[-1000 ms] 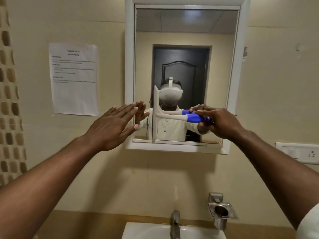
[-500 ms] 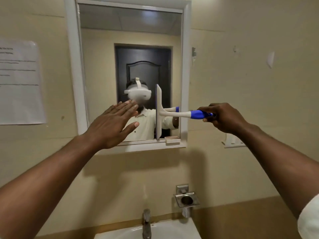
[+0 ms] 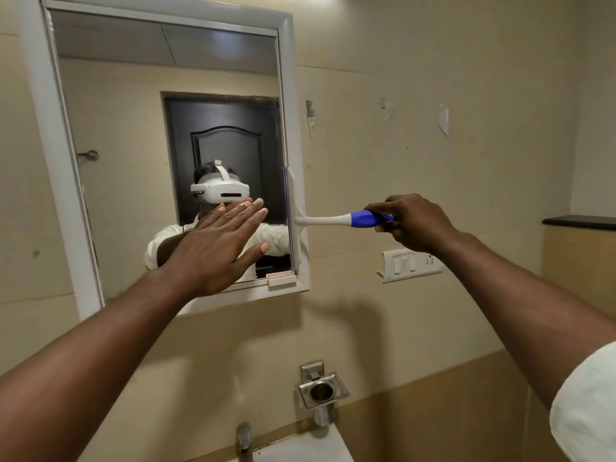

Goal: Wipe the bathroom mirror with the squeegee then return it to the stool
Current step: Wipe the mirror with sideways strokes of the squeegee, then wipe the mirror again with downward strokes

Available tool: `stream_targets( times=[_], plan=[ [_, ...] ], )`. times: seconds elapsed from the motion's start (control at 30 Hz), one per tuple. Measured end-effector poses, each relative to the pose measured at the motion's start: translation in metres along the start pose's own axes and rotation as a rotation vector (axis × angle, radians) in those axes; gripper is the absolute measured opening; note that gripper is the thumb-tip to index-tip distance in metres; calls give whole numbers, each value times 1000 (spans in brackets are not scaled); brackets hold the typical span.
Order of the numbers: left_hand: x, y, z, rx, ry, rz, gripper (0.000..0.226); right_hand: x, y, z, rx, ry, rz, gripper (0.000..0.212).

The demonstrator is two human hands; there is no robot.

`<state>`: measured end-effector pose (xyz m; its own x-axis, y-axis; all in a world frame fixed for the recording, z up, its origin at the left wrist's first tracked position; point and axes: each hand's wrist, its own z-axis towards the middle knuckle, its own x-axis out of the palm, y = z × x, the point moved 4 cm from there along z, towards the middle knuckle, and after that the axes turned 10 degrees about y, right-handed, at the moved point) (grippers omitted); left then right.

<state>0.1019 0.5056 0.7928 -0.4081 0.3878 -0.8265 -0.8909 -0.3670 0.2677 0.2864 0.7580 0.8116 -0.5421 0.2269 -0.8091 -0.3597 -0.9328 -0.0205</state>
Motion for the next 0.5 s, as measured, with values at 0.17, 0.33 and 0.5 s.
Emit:
stream_targets(
  times=[0.17,0.33,0.5],
  plan=[
    [-3,6,-7,-18,3,-11,68,-6,9,3,-74,-8,75,47],
    [-5,26,-30,-79,18,3,65,1,36,13,-102,-101,198,37],
    [-4,57,-65,-153,44,10,64,20,76,25,-97,-166,382,34]
  ],
)
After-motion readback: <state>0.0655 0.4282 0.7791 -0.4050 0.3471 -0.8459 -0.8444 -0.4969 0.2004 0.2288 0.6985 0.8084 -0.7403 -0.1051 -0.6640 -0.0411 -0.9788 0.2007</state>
